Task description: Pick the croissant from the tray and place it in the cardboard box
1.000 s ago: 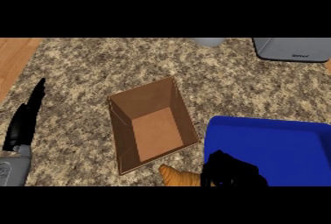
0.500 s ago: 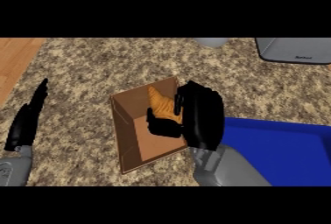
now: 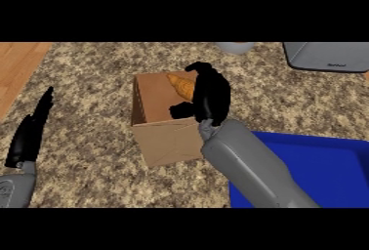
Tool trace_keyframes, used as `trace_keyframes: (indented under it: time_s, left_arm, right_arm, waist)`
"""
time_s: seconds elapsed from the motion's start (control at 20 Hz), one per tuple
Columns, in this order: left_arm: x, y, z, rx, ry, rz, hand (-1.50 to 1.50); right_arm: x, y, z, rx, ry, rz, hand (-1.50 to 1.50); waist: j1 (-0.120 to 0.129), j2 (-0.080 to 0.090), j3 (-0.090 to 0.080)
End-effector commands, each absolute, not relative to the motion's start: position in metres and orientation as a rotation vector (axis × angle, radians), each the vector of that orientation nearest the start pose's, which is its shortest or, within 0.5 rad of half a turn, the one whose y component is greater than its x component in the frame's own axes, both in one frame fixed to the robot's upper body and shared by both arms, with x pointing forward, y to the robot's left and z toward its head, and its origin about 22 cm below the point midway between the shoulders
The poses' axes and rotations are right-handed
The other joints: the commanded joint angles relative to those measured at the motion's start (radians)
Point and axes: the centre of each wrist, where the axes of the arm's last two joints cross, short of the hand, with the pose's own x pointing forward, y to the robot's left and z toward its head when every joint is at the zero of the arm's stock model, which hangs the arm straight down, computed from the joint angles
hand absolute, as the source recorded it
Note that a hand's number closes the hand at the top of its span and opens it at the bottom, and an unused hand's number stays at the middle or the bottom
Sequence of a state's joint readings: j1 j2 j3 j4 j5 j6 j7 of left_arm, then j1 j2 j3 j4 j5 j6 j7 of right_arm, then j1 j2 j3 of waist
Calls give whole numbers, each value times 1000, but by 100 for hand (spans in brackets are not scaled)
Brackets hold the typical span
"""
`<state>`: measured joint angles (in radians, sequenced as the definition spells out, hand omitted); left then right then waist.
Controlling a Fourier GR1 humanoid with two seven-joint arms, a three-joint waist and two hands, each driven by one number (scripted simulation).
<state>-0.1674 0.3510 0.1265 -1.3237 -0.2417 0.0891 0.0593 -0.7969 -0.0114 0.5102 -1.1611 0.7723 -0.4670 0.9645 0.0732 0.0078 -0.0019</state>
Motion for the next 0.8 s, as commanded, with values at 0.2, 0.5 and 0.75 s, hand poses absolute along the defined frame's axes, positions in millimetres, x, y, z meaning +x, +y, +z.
trace_keyframes:
  time_s: [0.2, 0.5, 0.75]
  left_arm:
    - [290, 352, 29, 613, -1396, -263, 0]
    - [279, 347, 18, 654, -1366, -223, 0]
    - [258, 355, 7, 646, -1367, -210, 0]
  right_arm:
    - [360, -12, 91, -833, -1581, 290, -150]
    - [350, -16, 103, -751, -1701, 47, -150]
    - [335, -49, 99, -692, -1744, -29, -150]
  waist:
    - [-16, 8, 2]
    - [-61, -7, 2]
    - [-76, -11, 2]
